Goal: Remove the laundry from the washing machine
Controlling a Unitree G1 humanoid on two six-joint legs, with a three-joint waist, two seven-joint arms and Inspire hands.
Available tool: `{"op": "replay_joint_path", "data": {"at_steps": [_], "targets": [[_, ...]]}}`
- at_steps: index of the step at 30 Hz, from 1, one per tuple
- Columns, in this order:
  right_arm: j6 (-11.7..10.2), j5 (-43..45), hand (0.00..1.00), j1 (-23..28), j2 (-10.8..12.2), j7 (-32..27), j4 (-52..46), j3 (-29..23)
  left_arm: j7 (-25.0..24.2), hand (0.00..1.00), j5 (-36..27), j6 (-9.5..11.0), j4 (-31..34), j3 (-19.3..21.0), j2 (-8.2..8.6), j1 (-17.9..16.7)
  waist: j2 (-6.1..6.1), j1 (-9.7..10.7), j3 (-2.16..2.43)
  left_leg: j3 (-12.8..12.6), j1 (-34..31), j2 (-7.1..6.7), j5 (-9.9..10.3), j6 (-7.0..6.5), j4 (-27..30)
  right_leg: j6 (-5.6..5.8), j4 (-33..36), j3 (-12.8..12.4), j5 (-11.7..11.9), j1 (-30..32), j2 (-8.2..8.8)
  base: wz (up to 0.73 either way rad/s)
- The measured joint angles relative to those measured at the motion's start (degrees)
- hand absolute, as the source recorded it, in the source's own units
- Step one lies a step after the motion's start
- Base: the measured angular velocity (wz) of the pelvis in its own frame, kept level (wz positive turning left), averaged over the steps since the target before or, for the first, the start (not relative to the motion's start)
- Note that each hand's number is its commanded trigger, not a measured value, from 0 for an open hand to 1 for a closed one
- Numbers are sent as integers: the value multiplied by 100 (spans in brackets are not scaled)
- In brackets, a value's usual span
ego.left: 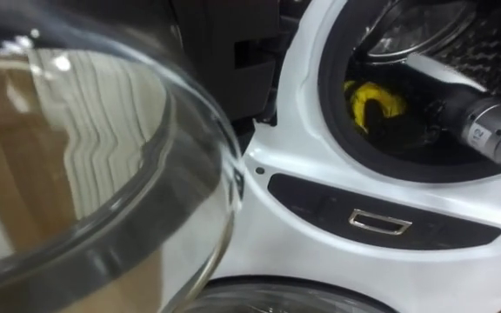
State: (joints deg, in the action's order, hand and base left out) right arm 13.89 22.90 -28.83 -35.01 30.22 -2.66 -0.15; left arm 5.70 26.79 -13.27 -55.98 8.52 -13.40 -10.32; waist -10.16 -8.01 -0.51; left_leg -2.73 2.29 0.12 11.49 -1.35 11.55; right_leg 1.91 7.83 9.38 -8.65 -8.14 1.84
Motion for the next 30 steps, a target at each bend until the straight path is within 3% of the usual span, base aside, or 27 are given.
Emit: {"op": "replay_joint_path", "data": {"at_steps": [6,10,18,27,30], "targets": [[-7,-21,100,-3,-19,-118,-94,-116,172,0,-17,-4,-37,17,-1,56,1,-1,0,-39,24,4,0,0,-25,0,2,-179,0,16,-6,-4],[-5,22,100,63,-19,-131,-293,-105,269,0,-19,38,-47,21,-1,77,-1,-7,1,-44,58,3,0,0,-31,-1,3,-459,0,20,-10,-9],[4,87,100,201,-21,-139,-635,-112,279,0,15,124,-42,42,1,48,-77,24,56,-39,82,12,-1,1,-77,-1,20,-468,0,49,-13,-4],[122,186,100,258,-26,49,-1207,-108,279,0,20,197,-158,253,44,-54,-61,95,49,-25,243,57,-2,2,-116,-30,276,-476,-28,74,-39,-6],[120,192,100,259,-26,119,-1499,-109,282,0,19,207,-181,251,53,-85,-21,157,36,-75,258,65,-2,2,-119,-30,277,-633,-28,80,-52,-6]]}}
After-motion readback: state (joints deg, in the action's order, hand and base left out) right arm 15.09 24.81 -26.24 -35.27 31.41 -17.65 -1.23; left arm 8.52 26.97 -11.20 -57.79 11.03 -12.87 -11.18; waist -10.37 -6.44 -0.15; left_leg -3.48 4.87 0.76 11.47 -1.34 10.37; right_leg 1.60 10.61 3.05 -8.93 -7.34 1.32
